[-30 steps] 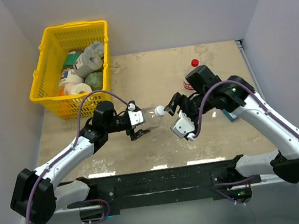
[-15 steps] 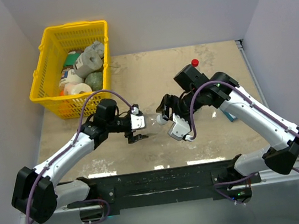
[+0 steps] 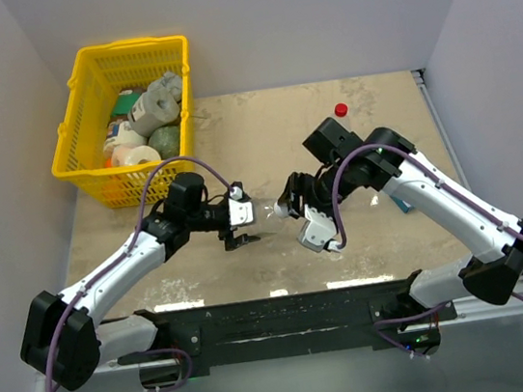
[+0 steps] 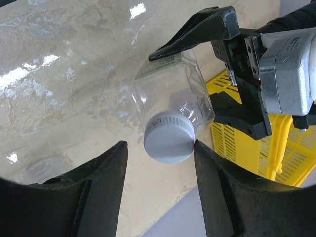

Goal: Screw on the bottle caps

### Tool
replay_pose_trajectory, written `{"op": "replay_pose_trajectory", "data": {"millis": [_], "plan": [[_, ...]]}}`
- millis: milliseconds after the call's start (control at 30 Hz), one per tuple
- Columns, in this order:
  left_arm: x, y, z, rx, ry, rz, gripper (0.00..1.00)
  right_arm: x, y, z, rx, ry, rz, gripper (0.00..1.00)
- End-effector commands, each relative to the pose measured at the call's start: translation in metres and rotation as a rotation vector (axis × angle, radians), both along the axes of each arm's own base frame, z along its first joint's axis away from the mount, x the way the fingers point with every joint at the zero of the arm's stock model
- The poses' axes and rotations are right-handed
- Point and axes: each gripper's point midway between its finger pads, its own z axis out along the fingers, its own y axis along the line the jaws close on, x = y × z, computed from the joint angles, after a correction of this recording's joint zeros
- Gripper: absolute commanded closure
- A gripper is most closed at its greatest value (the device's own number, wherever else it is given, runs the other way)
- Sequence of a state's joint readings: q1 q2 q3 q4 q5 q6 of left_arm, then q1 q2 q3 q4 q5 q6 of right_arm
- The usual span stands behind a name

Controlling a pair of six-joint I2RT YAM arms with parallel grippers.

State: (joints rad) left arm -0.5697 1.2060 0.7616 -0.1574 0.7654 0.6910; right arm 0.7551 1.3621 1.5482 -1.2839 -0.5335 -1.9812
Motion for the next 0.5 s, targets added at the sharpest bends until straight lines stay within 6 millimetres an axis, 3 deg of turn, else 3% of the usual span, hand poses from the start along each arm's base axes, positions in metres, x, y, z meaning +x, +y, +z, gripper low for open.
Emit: {"op": "replay_pose_trajectory", "data": {"millis": [0, 467], "plan": [[0.01, -0.011, 0.027, -0.072, -0.051, -0.012, 1.0, -0.002, 0.011, 0.003, 0.025, -0.088, 0.128, 0.42], [0.008, -0.015, 0.029, -0.097, -0.053, -0.038, 1.0, 0.002, 0.016, -0.01, -0.01, -0.094, 0.131, 0.55]]}}
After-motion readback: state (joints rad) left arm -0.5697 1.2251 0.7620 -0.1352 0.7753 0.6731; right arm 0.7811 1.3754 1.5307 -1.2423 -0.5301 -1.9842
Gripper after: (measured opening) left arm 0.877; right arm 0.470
